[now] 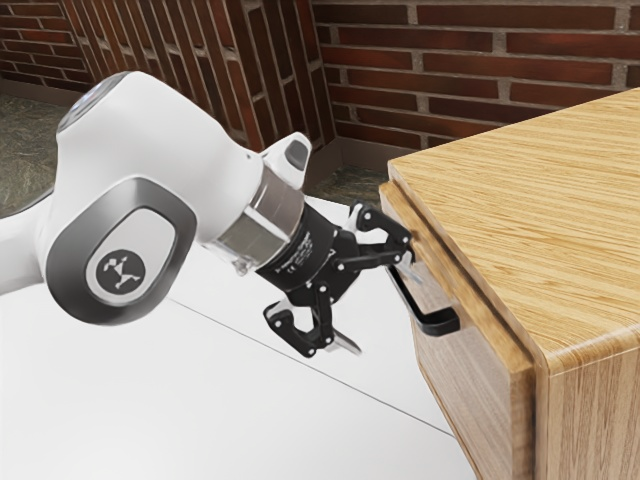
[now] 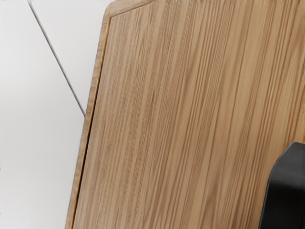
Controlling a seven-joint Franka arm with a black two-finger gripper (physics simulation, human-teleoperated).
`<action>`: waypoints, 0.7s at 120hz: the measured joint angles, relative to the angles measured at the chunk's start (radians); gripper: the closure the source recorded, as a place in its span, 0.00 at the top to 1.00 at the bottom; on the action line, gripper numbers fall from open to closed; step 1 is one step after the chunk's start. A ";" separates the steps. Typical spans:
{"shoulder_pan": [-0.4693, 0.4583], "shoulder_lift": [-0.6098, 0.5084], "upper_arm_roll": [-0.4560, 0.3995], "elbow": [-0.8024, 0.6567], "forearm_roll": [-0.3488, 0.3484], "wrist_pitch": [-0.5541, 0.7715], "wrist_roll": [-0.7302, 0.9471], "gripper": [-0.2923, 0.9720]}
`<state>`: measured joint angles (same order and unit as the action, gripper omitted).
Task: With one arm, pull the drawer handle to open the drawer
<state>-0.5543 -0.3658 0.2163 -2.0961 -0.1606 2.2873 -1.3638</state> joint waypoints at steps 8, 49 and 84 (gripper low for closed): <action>0.007 -0.023 0.000 -0.022 0.001 -0.001 0.000 0.77; 0.041 -0.118 -0.023 -0.107 0.000 -0.021 0.000 0.77; 0.066 -0.209 -0.042 -0.158 0.001 -0.063 0.001 0.77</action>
<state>-0.4881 -0.5749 0.1745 -2.2539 -0.1597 2.2243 -1.3624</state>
